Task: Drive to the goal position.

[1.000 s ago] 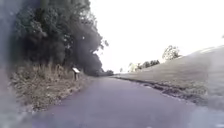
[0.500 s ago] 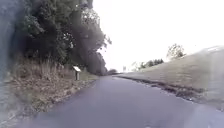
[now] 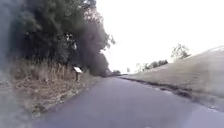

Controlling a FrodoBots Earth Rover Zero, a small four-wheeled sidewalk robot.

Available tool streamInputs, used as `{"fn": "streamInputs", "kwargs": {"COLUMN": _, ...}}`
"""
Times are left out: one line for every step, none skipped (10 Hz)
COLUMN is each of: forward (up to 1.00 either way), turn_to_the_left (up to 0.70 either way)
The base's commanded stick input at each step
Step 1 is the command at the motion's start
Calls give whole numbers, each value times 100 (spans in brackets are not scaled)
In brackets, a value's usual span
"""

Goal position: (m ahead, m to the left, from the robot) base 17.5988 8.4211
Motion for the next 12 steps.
{"fn": "streamInputs", "kwargs": {"forward": 100, "turn_to_the_left": 0}}
{"fn": "streamInputs", "kwargs": {"forward": 100, "turn_to_the_left": 0}}
{"fn": "streamInputs", "kwargs": {"forward": 100, "turn_to_the_left": 0}}
{"fn": "streamInputs", "kwargs": {"forward": 100, "turn_to_the_left": 0}}
{"fn": "streamInputs", "kwargs": {"forward": 100, "turn_to_the_left": 0}}
{"fn": "streamInputs", "kwargs": {"forward": 100, "turn_to_the_left": 0}}
{"fn": "streamInputs", "kwargs": {"forward": 100, "turn_to_the_left": 0}}
{"fn": "streamInputs", "kwargs": {"forward": 100, "turn_to_the_left": 0}}
{"fn": "streamInputs", "kwargs": {"forward": 100, "turn_to_the_left": 0}}
{"fn": "streamInputs", "kwargs": {"forward": 100, "turn_to_the_left": 0}}
{"fn": "streamInputs", "kwargs": {"forward": 100, "turn_to_the_left": 0}}
{"fn": "streamInputs", "kwargs": {"forward": 100, "turn_to_the_left": 0}}
